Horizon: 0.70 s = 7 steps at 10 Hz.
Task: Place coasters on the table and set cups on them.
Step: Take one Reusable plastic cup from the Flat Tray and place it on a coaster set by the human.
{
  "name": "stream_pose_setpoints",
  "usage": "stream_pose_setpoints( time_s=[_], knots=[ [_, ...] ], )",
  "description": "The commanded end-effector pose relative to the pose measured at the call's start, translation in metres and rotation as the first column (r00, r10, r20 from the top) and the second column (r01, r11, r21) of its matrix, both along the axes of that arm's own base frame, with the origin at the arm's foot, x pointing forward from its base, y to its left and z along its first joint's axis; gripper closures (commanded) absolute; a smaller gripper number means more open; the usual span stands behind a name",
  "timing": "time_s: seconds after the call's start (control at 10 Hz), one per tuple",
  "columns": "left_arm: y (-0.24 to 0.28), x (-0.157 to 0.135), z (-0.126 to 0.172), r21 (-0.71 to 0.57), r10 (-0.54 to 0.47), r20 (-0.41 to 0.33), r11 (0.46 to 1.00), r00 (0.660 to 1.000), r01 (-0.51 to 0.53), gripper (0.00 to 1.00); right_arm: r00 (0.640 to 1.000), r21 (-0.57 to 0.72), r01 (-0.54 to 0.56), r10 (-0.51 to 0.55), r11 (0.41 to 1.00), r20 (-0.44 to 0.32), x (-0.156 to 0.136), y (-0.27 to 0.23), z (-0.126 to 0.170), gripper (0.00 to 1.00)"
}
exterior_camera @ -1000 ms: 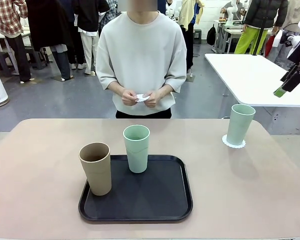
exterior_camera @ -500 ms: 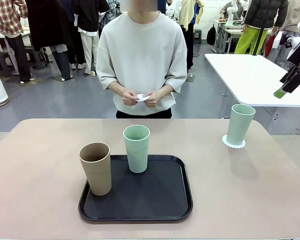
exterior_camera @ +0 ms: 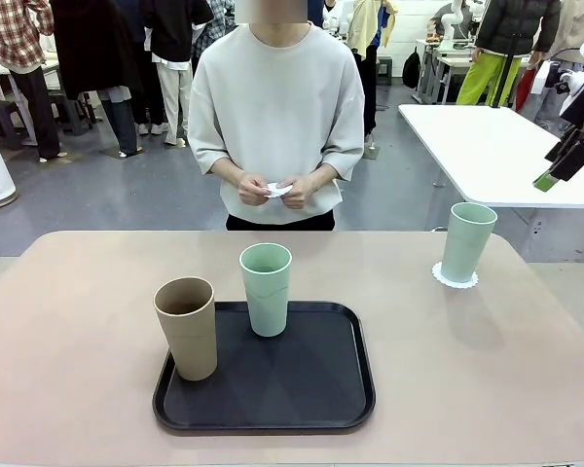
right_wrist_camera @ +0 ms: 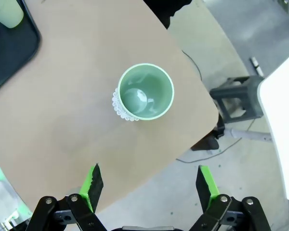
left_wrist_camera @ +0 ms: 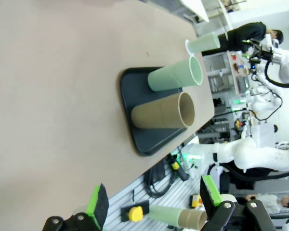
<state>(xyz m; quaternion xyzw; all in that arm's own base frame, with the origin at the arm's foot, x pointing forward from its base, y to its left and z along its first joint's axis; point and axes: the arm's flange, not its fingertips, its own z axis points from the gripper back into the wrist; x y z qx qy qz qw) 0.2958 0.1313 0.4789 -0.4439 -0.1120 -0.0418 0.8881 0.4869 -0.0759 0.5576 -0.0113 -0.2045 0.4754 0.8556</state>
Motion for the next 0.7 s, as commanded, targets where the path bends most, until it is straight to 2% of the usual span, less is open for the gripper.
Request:
stream_pose_setpoints(
  time_s=[0.0, 0.1, 0.2, 0.4, 0.5, 0.6],
  knots=[
    [0.001, 0.000, 0.000, -0.008, 0.002, 0.011, 1.000, 1.000, -0.002, 0.00, 1.000, 0.010, -0.020, 0.020, 1.000, -0.005, 0.000, -0.001, 0.001, 0.00],
    [0.001, 0.000, 0.000, -0.008, 0.002, 0.011, 1.000, 1.000, -0.002, 0.00, 1.000, 0.000, 0.000, 0.000, 1.000, 0.000, 0.000, 0.000, 0.000, 0.00],
    [0.001, 0.000, 0.000, -0.008, 0.002, 0.011, 1.000, 1.000, -0.002, 0.00, 0.981, -0.034, 0.178, -0.180, 0.983, -0.074, -0.018, 0.004, -0.006, 0.00],
    [0.001, 0.000, 0.000, -0.008, 0.002, 0.011, 1.000, 1.000, -0.002, 0.00, 0.938, 0.063, 0.259, -0.235, 0.964, -0.255, -0.053, 0.043, -0.025, 0.00],
    [0.001, 0.000, 0.000, -0.008, 0.002, 0.011, 1.000, 1.000, -0.002, 0.00, 0.918, 0.104, 0.326, -0.288, 0.940, -0.274, -0.072, 0.061, -0.030, 0.00],
    [0.001, 0.000, 0.000, -0.008, 0.002, 0.011, 1.000, 1.000, -0.002, 0.00, 0.915, 0.152, 0.352, -0.305, 0.924, -0.265, -0.090, 0.072, -0.032, 0.00]
  ],
)
